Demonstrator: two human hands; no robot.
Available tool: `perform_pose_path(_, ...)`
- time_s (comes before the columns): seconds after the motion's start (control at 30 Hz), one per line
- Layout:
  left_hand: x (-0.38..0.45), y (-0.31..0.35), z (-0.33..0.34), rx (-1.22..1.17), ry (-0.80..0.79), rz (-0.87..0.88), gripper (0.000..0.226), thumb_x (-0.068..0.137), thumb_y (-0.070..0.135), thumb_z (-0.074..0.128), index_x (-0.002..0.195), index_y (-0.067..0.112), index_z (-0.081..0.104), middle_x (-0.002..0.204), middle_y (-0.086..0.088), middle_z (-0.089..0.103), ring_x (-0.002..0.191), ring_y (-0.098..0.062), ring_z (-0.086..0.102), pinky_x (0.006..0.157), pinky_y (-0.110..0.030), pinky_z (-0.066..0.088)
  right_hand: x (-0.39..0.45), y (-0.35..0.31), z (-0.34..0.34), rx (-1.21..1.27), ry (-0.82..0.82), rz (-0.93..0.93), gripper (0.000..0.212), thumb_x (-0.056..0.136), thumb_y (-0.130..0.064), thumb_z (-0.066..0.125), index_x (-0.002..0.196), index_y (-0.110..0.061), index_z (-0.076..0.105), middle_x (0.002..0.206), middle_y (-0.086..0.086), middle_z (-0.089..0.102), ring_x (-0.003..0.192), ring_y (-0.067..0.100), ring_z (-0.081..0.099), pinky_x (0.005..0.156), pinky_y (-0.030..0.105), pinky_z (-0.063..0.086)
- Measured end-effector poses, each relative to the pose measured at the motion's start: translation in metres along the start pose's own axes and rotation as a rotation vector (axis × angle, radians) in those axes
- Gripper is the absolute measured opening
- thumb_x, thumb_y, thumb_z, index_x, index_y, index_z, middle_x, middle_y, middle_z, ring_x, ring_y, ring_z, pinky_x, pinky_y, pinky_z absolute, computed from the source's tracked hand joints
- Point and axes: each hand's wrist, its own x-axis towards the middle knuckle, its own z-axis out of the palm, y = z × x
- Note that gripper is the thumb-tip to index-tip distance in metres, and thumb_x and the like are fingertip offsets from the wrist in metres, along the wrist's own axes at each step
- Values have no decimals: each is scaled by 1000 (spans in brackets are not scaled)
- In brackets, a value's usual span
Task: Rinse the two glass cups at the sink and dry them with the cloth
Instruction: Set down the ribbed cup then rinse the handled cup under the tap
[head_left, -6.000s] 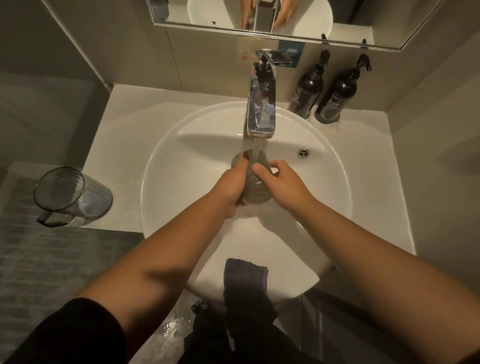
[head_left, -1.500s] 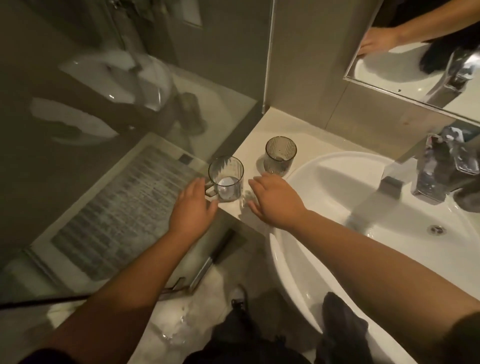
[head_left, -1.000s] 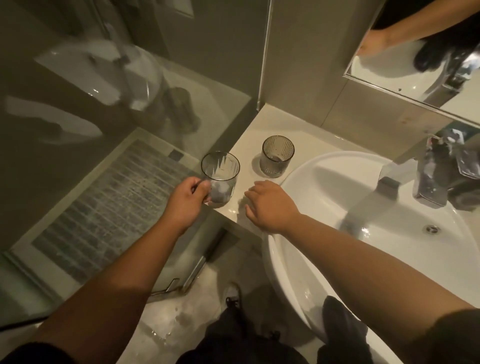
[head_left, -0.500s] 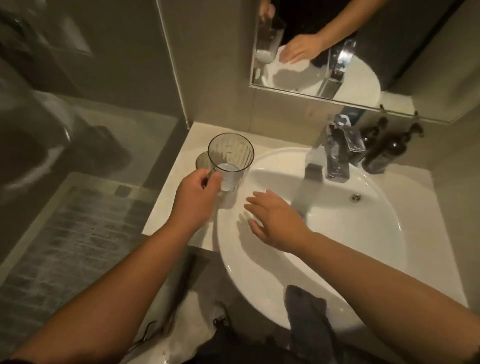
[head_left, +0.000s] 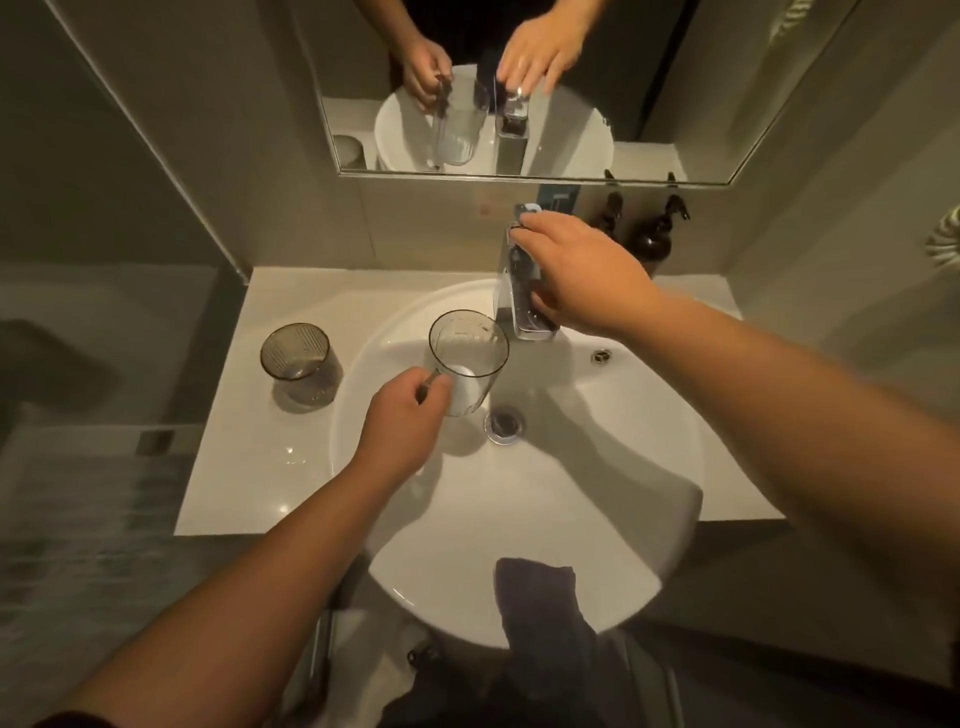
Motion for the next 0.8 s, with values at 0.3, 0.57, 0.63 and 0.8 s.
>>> perform_pose_path(0.3,-2,3,26,18,-75,8,39,98,32,52,84,-4,58,88,-22,67,70,-20,51,64,-35,40,9,2,2,-58,41,-31,50,84,-3,64,132,-2,51,133,20,54,119,41,52,90,51,51)
perform_pose_path(0.57,-4,4,41,-42,-134,-7,31,97,26,53,81,0,60,90,-21,68,76,-28,58,70,-40,46,40,12,-24,-89,-5,-47,57,82,4,56,134,-20,55,124,15,64,106,39,61,85,48,53)
perform_pose_path(0.63,-5,5,42,-58,-145,-21,29,97,25,52,80,3,61,90,-19,69,76,-21,56,68,-35,43,47,12,-28,-99,-26,-31,54,85,1,54,133,-24,55,125,14,64,105,40,61,84,47,51)
perform_pose_path(0.8,-10,5,45,-76,-144,-39,28,95,29,51,75,12,60,91,-19,69,78,-29,59,73,-42,48,39,11,-17,138,-50,84,54,90,-9,56,141,-26,46,136,9,56,120,32,53,95,45,47)
